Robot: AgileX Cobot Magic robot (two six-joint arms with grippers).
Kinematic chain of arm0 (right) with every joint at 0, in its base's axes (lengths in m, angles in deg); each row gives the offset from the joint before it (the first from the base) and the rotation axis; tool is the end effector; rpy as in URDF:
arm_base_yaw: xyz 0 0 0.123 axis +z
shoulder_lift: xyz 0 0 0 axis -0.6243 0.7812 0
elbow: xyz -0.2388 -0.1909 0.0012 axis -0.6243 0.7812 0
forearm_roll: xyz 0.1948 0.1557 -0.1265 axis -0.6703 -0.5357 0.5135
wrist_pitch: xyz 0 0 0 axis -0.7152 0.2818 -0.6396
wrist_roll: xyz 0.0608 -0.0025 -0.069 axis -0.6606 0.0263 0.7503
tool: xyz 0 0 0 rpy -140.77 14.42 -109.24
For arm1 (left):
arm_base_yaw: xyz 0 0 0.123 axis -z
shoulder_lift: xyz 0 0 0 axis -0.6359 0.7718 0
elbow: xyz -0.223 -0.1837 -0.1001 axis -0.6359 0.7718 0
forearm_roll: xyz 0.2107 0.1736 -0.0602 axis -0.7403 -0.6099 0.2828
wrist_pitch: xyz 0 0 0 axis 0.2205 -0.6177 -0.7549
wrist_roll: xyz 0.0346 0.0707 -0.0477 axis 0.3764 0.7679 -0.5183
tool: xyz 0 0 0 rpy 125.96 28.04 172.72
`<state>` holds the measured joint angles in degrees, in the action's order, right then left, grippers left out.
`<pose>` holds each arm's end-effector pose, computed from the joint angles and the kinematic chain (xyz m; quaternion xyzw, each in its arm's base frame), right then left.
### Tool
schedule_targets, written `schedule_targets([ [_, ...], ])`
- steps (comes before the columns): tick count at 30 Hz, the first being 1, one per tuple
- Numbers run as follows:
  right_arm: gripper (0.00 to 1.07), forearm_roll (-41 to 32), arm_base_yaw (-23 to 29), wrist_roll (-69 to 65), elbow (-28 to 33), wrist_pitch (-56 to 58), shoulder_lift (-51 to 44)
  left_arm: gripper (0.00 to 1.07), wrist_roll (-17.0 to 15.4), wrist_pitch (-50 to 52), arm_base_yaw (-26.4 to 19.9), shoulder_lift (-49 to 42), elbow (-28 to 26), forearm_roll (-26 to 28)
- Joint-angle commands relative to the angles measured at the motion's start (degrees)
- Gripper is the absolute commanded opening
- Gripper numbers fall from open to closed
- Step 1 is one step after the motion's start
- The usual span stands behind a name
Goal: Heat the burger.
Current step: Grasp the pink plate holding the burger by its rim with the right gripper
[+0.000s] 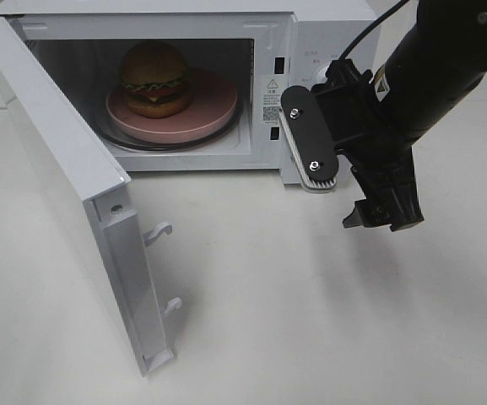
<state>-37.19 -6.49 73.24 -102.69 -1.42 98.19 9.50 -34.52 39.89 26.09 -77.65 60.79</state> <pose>0.3008 0.1772 0.2397 -0.7674 0.5844 -0.1424 0.2218 -0.0046 -0.0124 0.2969 0.0381 0.8449 -0.0598 0.5301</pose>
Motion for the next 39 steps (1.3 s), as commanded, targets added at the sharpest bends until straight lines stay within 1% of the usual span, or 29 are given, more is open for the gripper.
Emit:
schedule_targets([
  [1,0.99,0.4,1.1,-0.6,-0.6,-1.4,0.1,1.0,-0.4,0.6,-0.1,-1.0,-0.1,0.5],
  [4,0.98,0.4,2.3,-0.9,-2.2,-1.5,1.8,1.0,-0.4,0.6,-0.1,-1.0,-0.1,0.5],
  [6,0.97,0.9,3.2,-1.1,-5.7,-1.6,4.6,1.0,-0.4,0.6,-0.1,-1.0,-0.1,0.5],
  [9,0.97,1.0,3.7,-1.2,-6.8,-1.6,5.4,1.0,-0.4,0.6,-0.1,-1.0,-0.1,0.5],
  [11,0.96,1.5,4.2,-1.2,-9.5,-1.7,7.5,1.0,-0.4,0.6,-0.1,-1.0,-0.1,0.5],
  [12,0.96,1.5,4.2,-1.2,-9.5,-1.7,7.5,1.0,-0.4,0.6,-0.1,-1.0,-0.1,0.5],
  [14,0.95,1.5,4.2,-1.4,-12.7,-2.1,9.8,1.0,-0.4,0.6,-0.1,-1.0,-0.1,0.5],
  [19,0.94,1.7,4.2,-2.6,-15.0,-4.1,11.6,1.0,-0.4,0.6,-0.1,-1.0,-0.1,0.5],
  [20,0.94,1.9,5.0,-3.6,-16.2,-5.1,12.7,1.0,-0.4,0.6,-0.1,-1.0,-0.1,0.5],
  [23,0.94,2.3,5.0,-4.2,-16.7,-5.5,13.1,1.0,-0.4,0.6,-0.1,-1.0,-0.1,0.5],
  [25,0.93,3.3,5.6,-6.3,-18.8,-7.6,15.6,1.0,-0.4,0.6,-0.1,-1.0,-0.1,0.5],
  [28,0.93,3.3,5.6,-6.6,-19.4,-7.6,16.4,1.0,-0.4,0.6,-0.1,-1.0,-0.1,0.5],
  [30,0.92,3.3,6.2,-7.0,-22.6,-7.6,19.7,1.0,-0.4,0.6,-0.1,-1.0,-0.1,0.5],
  [31,0.92,3.3,6.2,-7.0,-22.6,-7.6,19.7,1.0,-0.4,0.6,-0.1,-1.0,-0.1,0.5],
  [33,0.91,3.3,6.2,-7.0,-25.1,-7.6,21.5,1.0,-0.4,0.6,-0.1,-1.0,-0.1,0.5],
  [36,0.9,3.3,6.2,-7.2,-26.0,-7.6,22.2,1.0,-0.4,0.6,-0.1,-1.0,-0.1,0.5],
  [38,0.89,3.3,6.2,-7.3,-28.9,-7.4,25.0,1.0,-0.4,0.6,-0.1,-1.0,-0.1,0.5],
  [39,0.89,3.3,6.2,-7.3,-28.9,-7.4,25.0,1.0,-0.4,0.6,-0.1,-1.0,-0.1,0.5],
])
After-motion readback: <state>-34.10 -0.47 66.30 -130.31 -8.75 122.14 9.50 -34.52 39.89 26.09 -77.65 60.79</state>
